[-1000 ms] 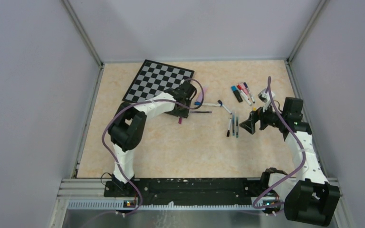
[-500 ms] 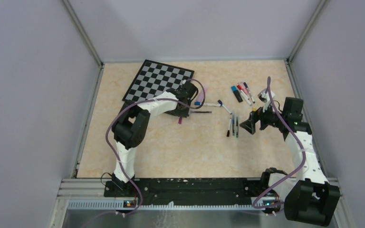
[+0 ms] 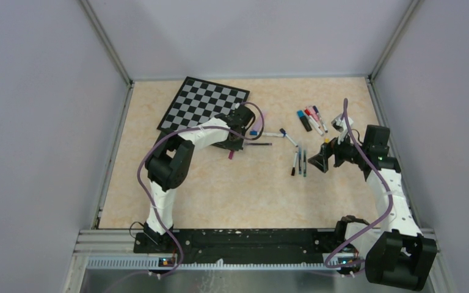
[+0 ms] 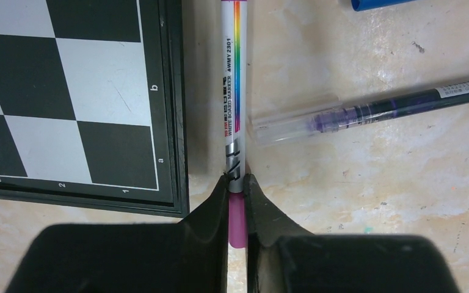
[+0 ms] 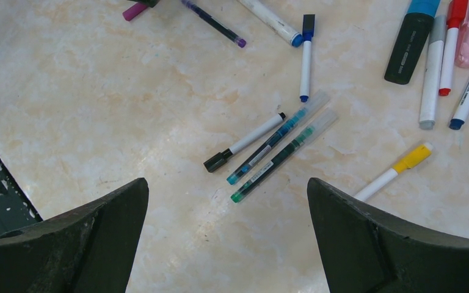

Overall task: Open the pen caps
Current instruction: Pick up the pen from the center of the board.

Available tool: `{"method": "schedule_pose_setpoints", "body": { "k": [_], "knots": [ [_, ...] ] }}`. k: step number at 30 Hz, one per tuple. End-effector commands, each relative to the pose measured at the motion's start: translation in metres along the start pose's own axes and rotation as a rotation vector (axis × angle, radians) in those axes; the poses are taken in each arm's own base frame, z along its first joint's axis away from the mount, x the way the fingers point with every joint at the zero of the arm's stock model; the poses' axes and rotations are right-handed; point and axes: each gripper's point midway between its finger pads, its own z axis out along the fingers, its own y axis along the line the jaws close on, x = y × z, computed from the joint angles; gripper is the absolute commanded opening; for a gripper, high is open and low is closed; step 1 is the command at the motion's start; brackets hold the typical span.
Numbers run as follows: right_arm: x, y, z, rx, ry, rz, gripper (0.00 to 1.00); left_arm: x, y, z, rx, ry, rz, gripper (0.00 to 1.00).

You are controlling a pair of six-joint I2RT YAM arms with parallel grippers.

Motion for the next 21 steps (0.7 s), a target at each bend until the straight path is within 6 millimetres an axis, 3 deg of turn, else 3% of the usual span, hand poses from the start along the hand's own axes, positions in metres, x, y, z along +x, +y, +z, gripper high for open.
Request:
{"method": "schedule_pose_setpoints", "body": {
  "k": [1, 7, 13, 17, 21],
  "knots": [
    [-0.006, 0.000, -0.001, -0.013, -0.026, -0.042, 0.99, 0.011, -0.001, -0.001, 0.011, 0.040, -0.002, 0.09],
    [-0.008, 0.008, -0.004, -0.050, -0.042, -0.057, 0.99, 0.016, 0.000, -0.021, 0.044, 0.018, -0.036, 0.01],
    [-0.007, 0.022, -0.005, -0.117, -0.057, -0.078, 0.99, 0.021, 0.001, -0.048, 0.094, -0.027, -0.075, 0.00],
    [-0.006, 0.032, -0.006, -0.166, -0.068, -0.092, 0.99, 0.025, -0.009, -0.070, 0.198, -0.075, -0.111, 0.00],
    [-0.006, 0.041, -0.007, -0.209, -0.084, -0.096, 0.99, 0.027, -0.031, -0.096, 0.388, -0.148, -0.130, 0.00]
  ]
}}
